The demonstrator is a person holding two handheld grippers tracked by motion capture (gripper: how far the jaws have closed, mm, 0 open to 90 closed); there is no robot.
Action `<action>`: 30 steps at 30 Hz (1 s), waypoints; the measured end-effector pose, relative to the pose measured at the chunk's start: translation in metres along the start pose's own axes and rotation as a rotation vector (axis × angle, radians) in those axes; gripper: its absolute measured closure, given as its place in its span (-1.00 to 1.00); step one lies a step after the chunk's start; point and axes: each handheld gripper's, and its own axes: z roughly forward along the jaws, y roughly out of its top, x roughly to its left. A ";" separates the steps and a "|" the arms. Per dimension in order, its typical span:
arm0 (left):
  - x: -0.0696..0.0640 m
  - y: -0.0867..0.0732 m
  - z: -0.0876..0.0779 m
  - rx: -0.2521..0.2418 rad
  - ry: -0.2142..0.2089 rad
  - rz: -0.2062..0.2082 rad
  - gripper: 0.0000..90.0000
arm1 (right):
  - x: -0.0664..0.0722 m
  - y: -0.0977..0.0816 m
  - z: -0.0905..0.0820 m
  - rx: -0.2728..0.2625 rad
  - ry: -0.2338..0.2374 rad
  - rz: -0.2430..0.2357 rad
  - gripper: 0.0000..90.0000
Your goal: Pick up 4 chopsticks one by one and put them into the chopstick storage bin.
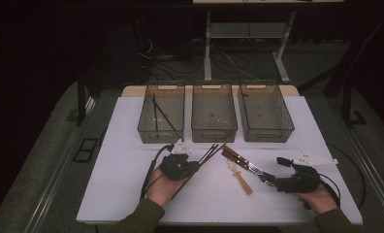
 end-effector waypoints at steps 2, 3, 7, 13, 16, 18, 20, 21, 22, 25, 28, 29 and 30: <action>0.002 0.001 -0.004 -0.004 -0.014 0.011 0.90 | 0.002 0.000 0.001 -0.006 0.009 -0.005 -0.61; 0.003 0.001 -0.006 -0.010 -0.017 0.011 0.90 | 0.002 0.000 0.001 -0.006 0.009 -0.005 -0.61; 0.007 0.002 -0.016 -0.029 -0.046 0.032 0.89 | 0.004 0.000 0.004 -0.014 0.028 -0.003 -0.73; 0.015 0.001 -0.031 -0.043 -0.074 0.049 0.89 | 0.008 0.000 0.009 -0.014 0.033 -0.003 -0.77; 0.021 0.001 -0.037 -0.047 -0.087 0.058 0.89 | 0.008 0.000 0.009 -0.009 0.041 0.000 -0.77; 0.025 0.000 -0.041 -0.050 -0.088 0.056 0.89 | 0.008 0.000 0.010 -0.005 0.041 -0.001 -0.76; 0.030 0.000 -0.045 -0.054 -0.090 0.058 0.89 | 0.008 0.000 0.010 -0.005 0.039 -0.003 -0.76; 0.032 0.000 -0.047 -0.060 -0.089 0.058 0.89 | 0.008 0.000 0.010 -0.004 0.038 -0.004 -0.76; 0.034 0.000 -0.049 -0.069 -0.090 0.049 0.89 | 0.008 -0.001 0.010 -0.002 0.037 -0.007 -0.76; 0.040 0.002 -0.055 -0.084 -0.090 0.047 0.89 | 0.008 -0.001 0.010 -0.001 0.036 -0.007 -0.76; 0.048 0.005 -0.059 -0.094 -0.084 0.044 0.89 | 0.007 0.000 0.010 -0.005 0.029 -0.007 -0.76; 0.050 0.006 -0.060 -0.096 -0.084 0.044 0.89 | 0.007 0.000 0.010 -0.005 0.029 -0.006 -0.76; 0.053 0.007 -0.061 -0.103 -0.082 0.039 0.89 | 0.007 0.000 0.010 -0.005 0.029 -0.006 -0.76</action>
